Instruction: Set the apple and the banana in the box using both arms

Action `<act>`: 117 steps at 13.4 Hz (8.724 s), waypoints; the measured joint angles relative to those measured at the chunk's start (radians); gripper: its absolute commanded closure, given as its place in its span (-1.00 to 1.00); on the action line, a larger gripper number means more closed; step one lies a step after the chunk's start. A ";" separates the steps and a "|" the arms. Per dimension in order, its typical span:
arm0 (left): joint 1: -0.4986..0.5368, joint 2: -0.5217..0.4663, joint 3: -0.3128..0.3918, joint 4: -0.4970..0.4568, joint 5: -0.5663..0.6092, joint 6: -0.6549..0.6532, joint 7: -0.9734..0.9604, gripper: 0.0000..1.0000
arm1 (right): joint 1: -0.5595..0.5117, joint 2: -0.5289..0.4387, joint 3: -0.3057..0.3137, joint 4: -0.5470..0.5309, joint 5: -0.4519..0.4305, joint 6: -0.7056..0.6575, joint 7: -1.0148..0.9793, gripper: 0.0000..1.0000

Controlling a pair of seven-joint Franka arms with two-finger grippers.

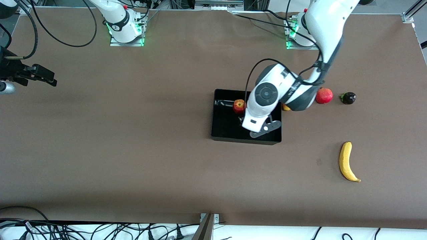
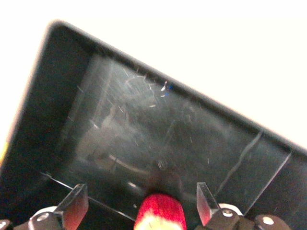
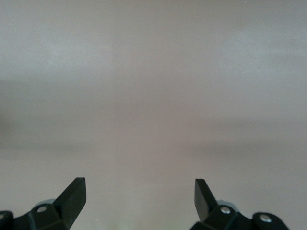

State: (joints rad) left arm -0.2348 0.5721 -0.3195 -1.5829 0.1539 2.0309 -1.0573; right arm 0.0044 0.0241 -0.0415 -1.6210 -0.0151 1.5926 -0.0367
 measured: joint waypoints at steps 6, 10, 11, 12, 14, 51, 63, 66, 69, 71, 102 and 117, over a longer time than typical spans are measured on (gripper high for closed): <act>0.304 -0.059 0.046 0.020 0.000 -0.013 0.406 -1.00 | -0.001 0.000 0.006 0.000 0.000 0.001 0.001 -1.00; 0.389 -0.048 0.128 0.057 -0.002 0.010 0.674 -1.00 | -0.002 0.000 0.006 0.000 0.000 0.001 0.002 -1.00; 0.401 -0.037 0.131 0.078 -0.002 0.014 0.709 -1.00 | -0.002 0.000 0.007 0.000 0.000 0.000 0.002 -1.00; 0.410 -0.024 0.132 0.097 -0.001 0.029 0.744 -1.00 | -0.002 0.001 0.008 0.000 0.000 0.000 0.002 -1.00; 0.426 0.012 0.134 0.115 0.001 0.090 0.825 -1.00 | -0.002 0.001 0.010 0.000 0.000 0.000 0.002 -1.00; 0.276 0.039 0.056 0.185 0.007 -0.067 0.456 1.00 | -0.002 0.002 0.012 0.000 0.000 -0.003 0.002 -1.00; 0.043 -0.019 -0.006 -0.033 0.004 -0.052 0.076 1.00 | -0.002 0.002 0.014 0.000 0.000 -0.004 0.002 -1.00; 0.033 0.017 -0.026 -0.050 0.004 -0.023 0.076 1.00 | -0.002 0.002 0.014 0.000 0.000 -0.004 0.002 -1.00; 0.021 0.036 -0.035 -0.069 0.004 0.011 0.077 1.00 | -0.002 0.002 0.014 0.000 0.000 -0.004 0.002 -1.00; 0.015 0.043 -0.038 -0.082 0.004 0.026 0.099 1.00 | -0.002 0.002 0.014 0.000 0.000 -0.004 0.002 -1.00; 0.108 -0.080 -0.033 0.042 -0.016 -0.104 0.273 -1.00 | -0.002 0.002 0.014 0.000 0.000 -0.004 0.002 -1.00; 0.321 -0.529 0.177 0.041 -0.061 -0.452 0.705 -1.00 | -0.002 0.002 0.015 0.001 0.000 -0.005 0.002 -1.00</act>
State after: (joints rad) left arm 0.0863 0.0429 -0.1428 -1.5421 0.0925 1.5789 -0.3527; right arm 0.0024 0.0259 -0.0270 -1.6203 -0.0148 1.5876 -0.0350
